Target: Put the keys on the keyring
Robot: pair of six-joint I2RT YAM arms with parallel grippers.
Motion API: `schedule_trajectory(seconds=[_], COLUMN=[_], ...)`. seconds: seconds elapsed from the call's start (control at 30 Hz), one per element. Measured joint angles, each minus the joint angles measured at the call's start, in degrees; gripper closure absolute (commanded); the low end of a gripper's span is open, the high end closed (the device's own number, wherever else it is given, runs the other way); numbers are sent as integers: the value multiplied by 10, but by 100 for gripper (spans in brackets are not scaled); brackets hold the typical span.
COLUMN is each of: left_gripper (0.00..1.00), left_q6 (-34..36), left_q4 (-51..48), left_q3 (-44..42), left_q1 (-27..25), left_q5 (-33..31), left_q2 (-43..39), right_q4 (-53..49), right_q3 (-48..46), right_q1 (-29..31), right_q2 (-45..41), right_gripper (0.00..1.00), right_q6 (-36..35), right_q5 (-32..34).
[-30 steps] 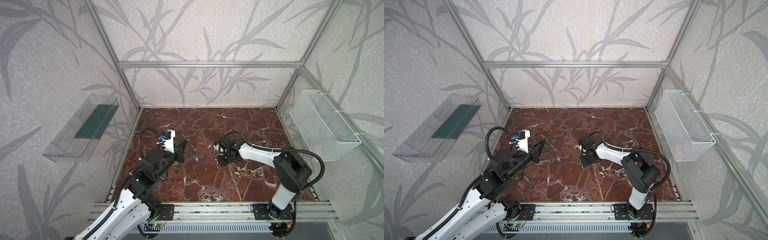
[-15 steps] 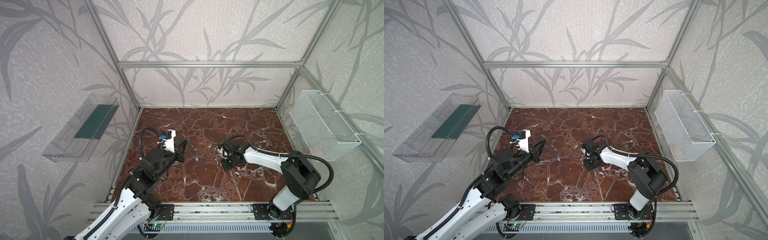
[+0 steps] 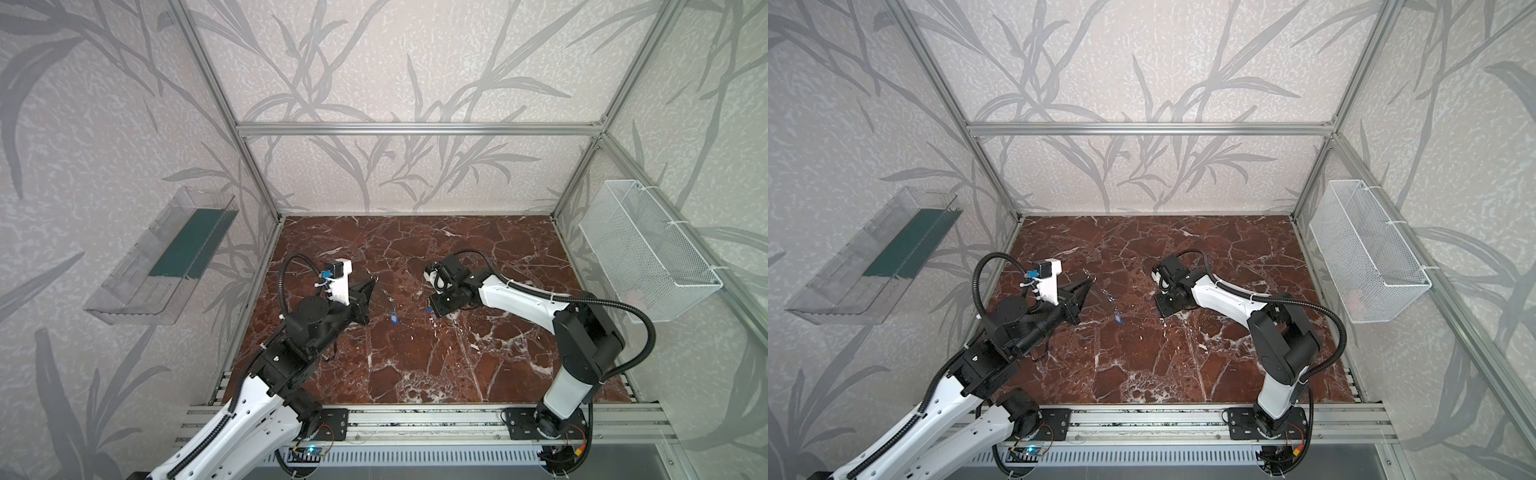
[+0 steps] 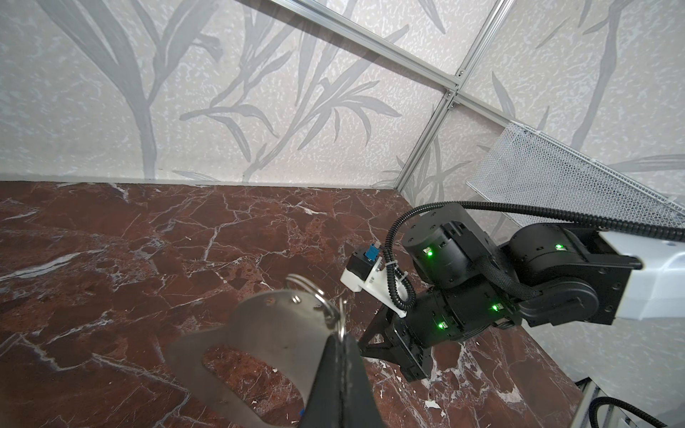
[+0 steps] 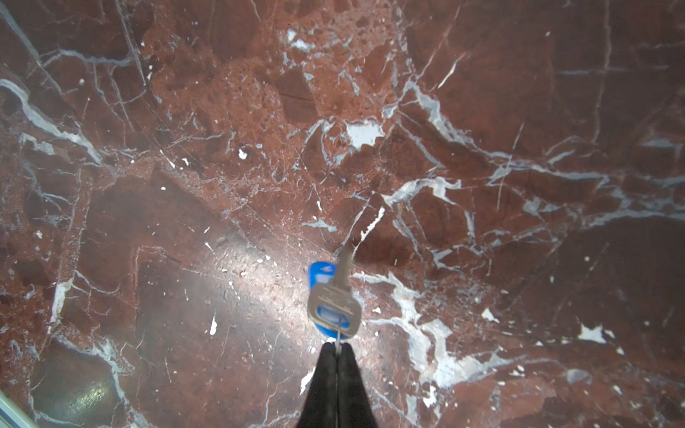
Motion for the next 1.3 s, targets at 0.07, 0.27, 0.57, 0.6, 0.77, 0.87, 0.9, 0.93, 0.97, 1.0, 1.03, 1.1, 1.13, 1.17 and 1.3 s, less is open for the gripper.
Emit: schedule_trajectory(seconds=[0.07,0.27,0.57,0.6,0.77,0.87,0.9,0.93,0.97,1.0,1.03,1.1,1.13,1.17,1.3], left_gripper=[100,100,100,100,100,100,100,100,100,100,100,100,100,100,100], left_q6=[0,0,0,0,0,0,0,0,0,0,0,0,0,0,0], left_q4=[0,0,0,0,0,0,0,0,0,0,0,0,0,0,0], left_q3=[0,0,0,0,0,0,0,0,0,0,0,0,0,0,0], left_q1=[0,0,0,0,0,0,0,0,0,0,0,0,0,0,0], left_q5=[0,0,0,0,0,0,0,0,0,0,0,0,0,0,0], left_q2=[0,0,0,0,0,0,0,0,0,0,0,0,0,0,0], right_q4=[0,11,12,14,13,11,11,10,11,11,11,11,13,12,13], right_q3=[0,-15,-53,-53,-48,-33,-28,-21,-15,-10,-6,0,1,1,1], right_q1=[-1,-2,-2,-2,-4,-6,-6,-7,-7,-7,-7,-7,-7,-7,-7], right_q2=[7,10,-3,-4,-7,-7,-7,-7,-7,-7,-7,-6,-5,-5,-5], right_gripper=[100,100,100,100,100,100,100,100,100,100,100,100,100,100,100], right_q6=[0,2,5,5,5,4,4,4,4,4,4,3,3,3,3], right_q5=[-3,-7,-10,-10,-10,-10,-10,-10,-10,-10,-10,-10,-10,-10,-11])
